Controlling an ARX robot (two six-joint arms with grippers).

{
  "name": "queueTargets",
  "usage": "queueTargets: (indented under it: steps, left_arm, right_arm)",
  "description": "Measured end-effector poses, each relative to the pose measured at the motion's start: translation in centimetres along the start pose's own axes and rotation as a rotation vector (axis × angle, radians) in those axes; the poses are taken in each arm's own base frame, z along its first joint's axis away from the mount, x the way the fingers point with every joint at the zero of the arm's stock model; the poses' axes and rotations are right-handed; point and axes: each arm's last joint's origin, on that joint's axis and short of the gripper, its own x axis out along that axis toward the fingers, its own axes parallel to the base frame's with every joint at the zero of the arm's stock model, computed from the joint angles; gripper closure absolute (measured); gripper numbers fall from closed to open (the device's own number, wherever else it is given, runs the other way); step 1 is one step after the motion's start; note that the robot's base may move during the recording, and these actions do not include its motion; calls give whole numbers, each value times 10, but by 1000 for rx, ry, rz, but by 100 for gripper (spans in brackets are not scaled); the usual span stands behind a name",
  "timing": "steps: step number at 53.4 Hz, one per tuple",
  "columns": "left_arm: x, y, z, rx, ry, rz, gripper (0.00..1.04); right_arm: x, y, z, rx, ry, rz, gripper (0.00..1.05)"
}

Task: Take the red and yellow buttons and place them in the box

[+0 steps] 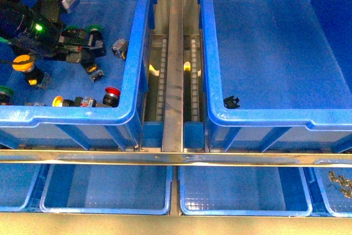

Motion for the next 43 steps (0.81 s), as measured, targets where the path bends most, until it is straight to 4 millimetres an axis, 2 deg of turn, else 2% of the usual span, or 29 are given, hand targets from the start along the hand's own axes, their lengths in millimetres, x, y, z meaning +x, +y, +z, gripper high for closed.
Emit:
queueTargets:
  steps: [7,16,23,26,33,43]
  left_arm:
    - [-19,5,2,-67,-41,-7,71]
    - [-81,15,19,-229,-181,-23,71]
    - [-122,18,18,-378,-231,-76,71]
    - [-135,13,18,-446,-239,-115,71]
    - [-151,-4,19,-519,-244,-191,71]
    - [-159,-55,23,-547,-210,-348,71]
  right_arm:
    - [0,0,0,0,0,0,7]
    - [0,0,0,0,0,0,7]
    - [0,0,0,0,0,0,7]
    - [0,0,0,0,0,0,7]
    - [0,0,0,0,0,0,7]
    - [0,0,0,0,0,0,7]
